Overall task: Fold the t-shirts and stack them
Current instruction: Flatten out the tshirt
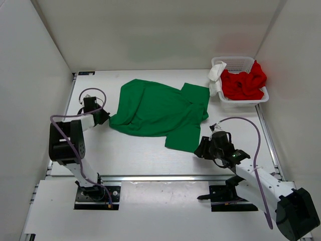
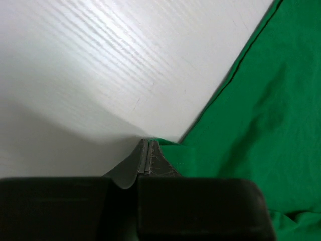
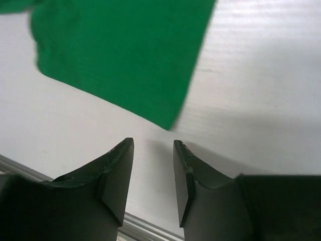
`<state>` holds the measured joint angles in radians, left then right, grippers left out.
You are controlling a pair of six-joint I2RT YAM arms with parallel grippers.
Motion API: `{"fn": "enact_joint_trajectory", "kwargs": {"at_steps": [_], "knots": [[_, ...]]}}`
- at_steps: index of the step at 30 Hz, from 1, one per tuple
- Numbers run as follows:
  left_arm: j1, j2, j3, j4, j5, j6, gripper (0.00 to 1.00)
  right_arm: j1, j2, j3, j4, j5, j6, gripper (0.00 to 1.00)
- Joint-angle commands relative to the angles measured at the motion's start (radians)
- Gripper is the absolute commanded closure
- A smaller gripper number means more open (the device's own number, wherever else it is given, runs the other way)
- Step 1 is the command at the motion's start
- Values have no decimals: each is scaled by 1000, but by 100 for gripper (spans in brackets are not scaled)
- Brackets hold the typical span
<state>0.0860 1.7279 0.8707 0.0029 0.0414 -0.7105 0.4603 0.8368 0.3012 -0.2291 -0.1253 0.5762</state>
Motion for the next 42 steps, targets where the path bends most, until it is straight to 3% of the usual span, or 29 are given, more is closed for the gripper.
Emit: {"fn": "enact_joint_trajectory", "kwargs": {"at_steps": [1,9,18,24,27,31,35,38,42], "knots": [[2,-152,-3,-95,-35,69,100,34,-8,39,-157,125,7,63],[-158,-327,-10,-244,-152,155,100,112,136,113,-89,176,-12,57],[-109,-531,-188,-274,-106,172,100,107,171,111,-62,167,-9,52],[-175,-620,-240,-294,-124,161,100,62,203,121,-47,138,-41,50],[-210,-656,-271,-296,-127,148,100,51,246,102,-21,136,-46,65],[-268,-703,-286,-322,-149,146,100,70,281,102,8,139,-44,73],[-261,-767,-303,-345,-132,155,100,70,329,93,25,93,-33,82],[-243,-783,-309,-356,-117,172,100,83,323,108,4,121,-33,98],[-246,-794,-274,-391,-101,193,100,110,213,168,-82,202,-36,100]]}}
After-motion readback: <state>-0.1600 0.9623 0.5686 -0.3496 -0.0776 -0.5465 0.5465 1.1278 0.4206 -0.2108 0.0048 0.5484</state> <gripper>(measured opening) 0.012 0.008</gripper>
